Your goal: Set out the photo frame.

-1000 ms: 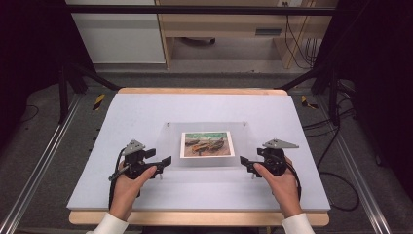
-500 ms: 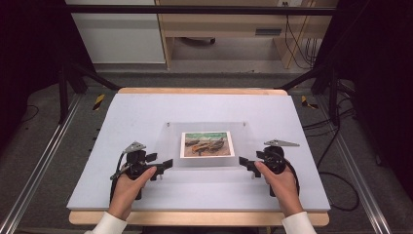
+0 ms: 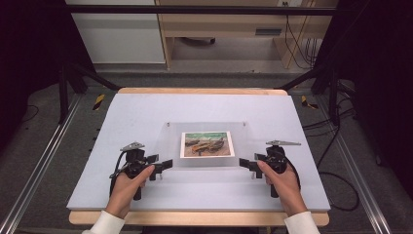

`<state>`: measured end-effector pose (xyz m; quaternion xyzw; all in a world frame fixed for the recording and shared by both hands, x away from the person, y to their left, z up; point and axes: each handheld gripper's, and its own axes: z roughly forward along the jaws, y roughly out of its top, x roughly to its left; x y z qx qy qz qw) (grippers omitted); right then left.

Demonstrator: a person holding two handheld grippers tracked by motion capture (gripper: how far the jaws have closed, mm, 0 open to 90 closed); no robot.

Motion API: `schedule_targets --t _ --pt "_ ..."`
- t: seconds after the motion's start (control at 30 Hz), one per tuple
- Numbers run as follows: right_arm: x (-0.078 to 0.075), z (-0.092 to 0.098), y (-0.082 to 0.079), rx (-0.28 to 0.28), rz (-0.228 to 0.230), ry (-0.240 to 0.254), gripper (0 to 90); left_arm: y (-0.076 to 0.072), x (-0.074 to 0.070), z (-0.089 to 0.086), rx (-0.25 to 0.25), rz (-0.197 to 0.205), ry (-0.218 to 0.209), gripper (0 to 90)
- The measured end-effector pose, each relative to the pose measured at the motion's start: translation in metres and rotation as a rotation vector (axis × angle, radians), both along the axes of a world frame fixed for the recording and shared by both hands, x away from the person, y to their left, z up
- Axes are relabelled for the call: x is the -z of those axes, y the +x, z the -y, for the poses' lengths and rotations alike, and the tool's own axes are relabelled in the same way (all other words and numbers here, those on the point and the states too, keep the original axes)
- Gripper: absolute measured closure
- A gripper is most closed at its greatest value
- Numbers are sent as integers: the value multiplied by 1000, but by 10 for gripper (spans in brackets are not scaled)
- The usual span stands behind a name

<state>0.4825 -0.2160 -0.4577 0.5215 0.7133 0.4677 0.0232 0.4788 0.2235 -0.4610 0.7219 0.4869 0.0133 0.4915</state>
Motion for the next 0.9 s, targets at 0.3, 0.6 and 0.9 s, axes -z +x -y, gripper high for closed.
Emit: schedule_targets --t 0.3,0.6,0.9 --pt "0 -1 2 16 6 -6 150 4 2 -2 22 -1 -24 181" --pt "-7 -2 3 26 43 -32 182 11 -2 -2 20 0 0 214" --pt "-14 -3 24 36 105 -111 238 36 -16 3 -32 132 65 318"
